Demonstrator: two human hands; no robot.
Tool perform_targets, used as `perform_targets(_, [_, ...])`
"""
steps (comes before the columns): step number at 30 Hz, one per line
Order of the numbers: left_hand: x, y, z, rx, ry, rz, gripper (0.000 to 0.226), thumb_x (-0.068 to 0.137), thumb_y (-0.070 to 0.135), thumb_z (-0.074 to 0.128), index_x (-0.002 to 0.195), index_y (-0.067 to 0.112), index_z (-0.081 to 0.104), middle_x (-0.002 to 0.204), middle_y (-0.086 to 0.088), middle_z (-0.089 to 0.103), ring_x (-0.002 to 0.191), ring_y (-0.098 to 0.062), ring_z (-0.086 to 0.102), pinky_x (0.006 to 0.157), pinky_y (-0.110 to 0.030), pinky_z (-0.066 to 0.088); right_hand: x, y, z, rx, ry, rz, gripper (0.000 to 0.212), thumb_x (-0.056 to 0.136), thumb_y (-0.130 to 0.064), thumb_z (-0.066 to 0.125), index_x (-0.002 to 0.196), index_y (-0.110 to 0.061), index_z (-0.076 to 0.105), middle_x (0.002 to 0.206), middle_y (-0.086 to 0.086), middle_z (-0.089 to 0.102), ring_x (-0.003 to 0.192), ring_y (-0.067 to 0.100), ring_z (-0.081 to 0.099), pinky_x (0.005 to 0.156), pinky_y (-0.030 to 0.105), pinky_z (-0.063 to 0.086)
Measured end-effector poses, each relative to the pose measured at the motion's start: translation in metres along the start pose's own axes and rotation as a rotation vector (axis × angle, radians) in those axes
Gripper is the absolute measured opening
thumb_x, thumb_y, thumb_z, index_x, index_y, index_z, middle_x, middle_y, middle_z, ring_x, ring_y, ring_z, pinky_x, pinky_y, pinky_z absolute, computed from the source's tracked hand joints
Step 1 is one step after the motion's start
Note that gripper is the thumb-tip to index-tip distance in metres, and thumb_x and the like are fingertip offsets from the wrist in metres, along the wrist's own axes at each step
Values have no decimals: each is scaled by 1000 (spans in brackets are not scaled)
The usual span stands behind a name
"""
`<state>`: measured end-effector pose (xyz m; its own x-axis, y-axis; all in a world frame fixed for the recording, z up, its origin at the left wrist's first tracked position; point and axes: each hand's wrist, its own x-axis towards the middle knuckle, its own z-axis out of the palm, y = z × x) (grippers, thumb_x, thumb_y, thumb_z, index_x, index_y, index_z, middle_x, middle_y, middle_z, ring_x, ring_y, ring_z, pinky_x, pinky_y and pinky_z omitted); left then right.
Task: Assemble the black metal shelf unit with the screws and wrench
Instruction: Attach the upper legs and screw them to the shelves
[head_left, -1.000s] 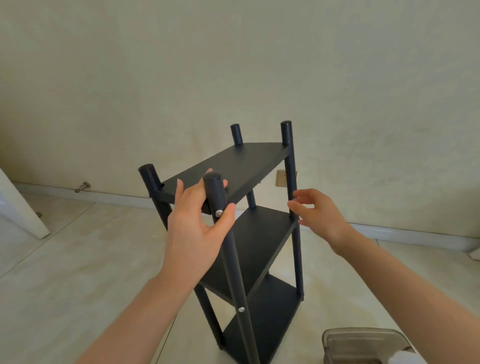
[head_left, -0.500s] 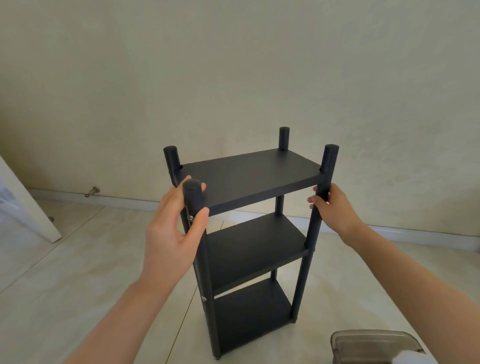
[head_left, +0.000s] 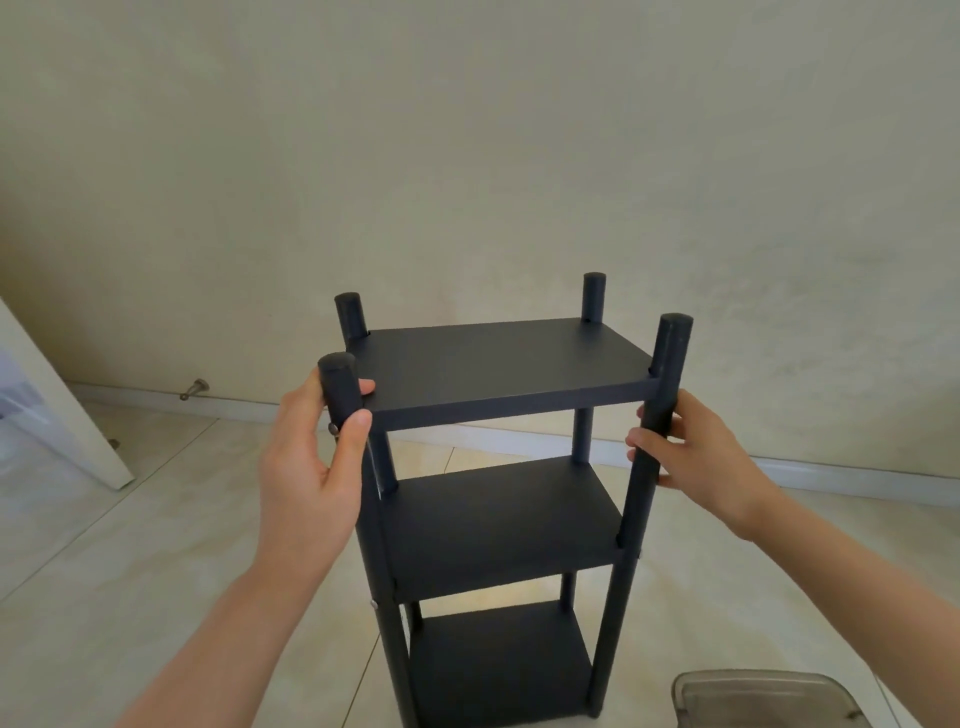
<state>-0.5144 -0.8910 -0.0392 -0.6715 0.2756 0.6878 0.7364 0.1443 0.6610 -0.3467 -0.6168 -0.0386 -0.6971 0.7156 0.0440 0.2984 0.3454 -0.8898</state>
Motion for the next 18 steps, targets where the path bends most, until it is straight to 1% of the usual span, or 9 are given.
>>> perform_targets(2, [-1, -1, 0, -34, -9, -12, 26, 100, 27, 52, 125, 35, 57, 120, 14, 65, 118, 3, 54, 98, -9, 39, -9, 0, -6, -24, -13, -14, 25, 96, -16, 62, 117, -19, 50, 110, 4, 64, 94, 26, 69, 88, 48, 58])
perform_targets(4, [0, -1, 3, -104, -21, -46, 25, 102, 19, 56, 123, 32, 61, 120, 15, 67, 123, -1, 55, 104, -22, 41, -19, 4, -15, -68, -36, -33, 26, 96, -18, 62, 117, -20, 48, 106, 1, 64, 93, 24, 69, 86, 48, 59])
perform_targets(6, [2, -2, 0, -152, -5, -69, 28, 101, 17, 57, 115, 40, 64, 117, 16, 69, 122, -4, 58, 104, -30, 42, -26, 4, -18, -102, -66, -61, 25, 95, -20, 63, 115, -22, 47, 101, 0, 64, 93, 23, 68, 84, 47, 59])
perform_targets(8, [4, 1, 3, -170, -12, -67, 25, 97, 24, 55, 108, 45, 65, 114, 17, 69, 119, -5, 60, 102, -30, 43, -35, 6, -26, -120, -83, -68, 26, 95, -23, 63, 115, -23, 46, 100, -1, 63, 95, 24, 67, 82, 46, 60])
perform_targets(10, [4, 2, 7, -185, -35, -59, 24, 96, 27, 53, 107, 46, 64, 113, 18, 69, 118, -5, 60, 100, -24, 45, -42, 8, -34, -139, -91, -71, 29, 95, -24, 63, 118, -25, 45, 102, -3, 62, 96, 23, 66, 80, 44, 61])
perform_targets(12, [5, 3, 13, -198, -62, -43, 23, 97, 27, 53, 111, 41, 64, 115, 16, 70, 117, -7, 61, 99, -18, 46, -48, 12, -43, -150, -85, -63, 30, 95, -24, 62, 119, -25, 44, 105, -4, 61, 96, 23, 67, 78, 43, 62])
perform_targets(13, [4, 4, 17, -204, -76, -33, 23, 97, 27, 52, 114, 37, 64, 116, 14, 70, 117, -9, 61, 99, -17, 46, -51, 13, -47, -151, -78, -55, 31, 95, -23, 62, 120, -24, 44, 106, -3, 61, 97, 24, 67, 79, 44, 61])
perform_targets(16, [3, 8, 31, -238, -112, -34, 25, 98, 27, 51, 120, 30, 63, 121, 12, 69, 119, -12, 61, 102, -27, 46, -58, 20, -61, -147, -49, -50, 29, 95, -21, 63, 118, -22, 45, 104, -1, 63, 97, 25, 66, 83, 46, 60])
perform_targets(18, [1, 12, 41, -271, -130, -44, 26, 99, 25, 50, 121, 31, 62, 124, 11, 68, 122, -12, 60, 102, -32, 43, -61, 26, -69, -146, -29, -44, 30, 95, -21, 63, 118, -22, 45, 105, 0, 64, 98, 24, 67, 87, 47, 58])
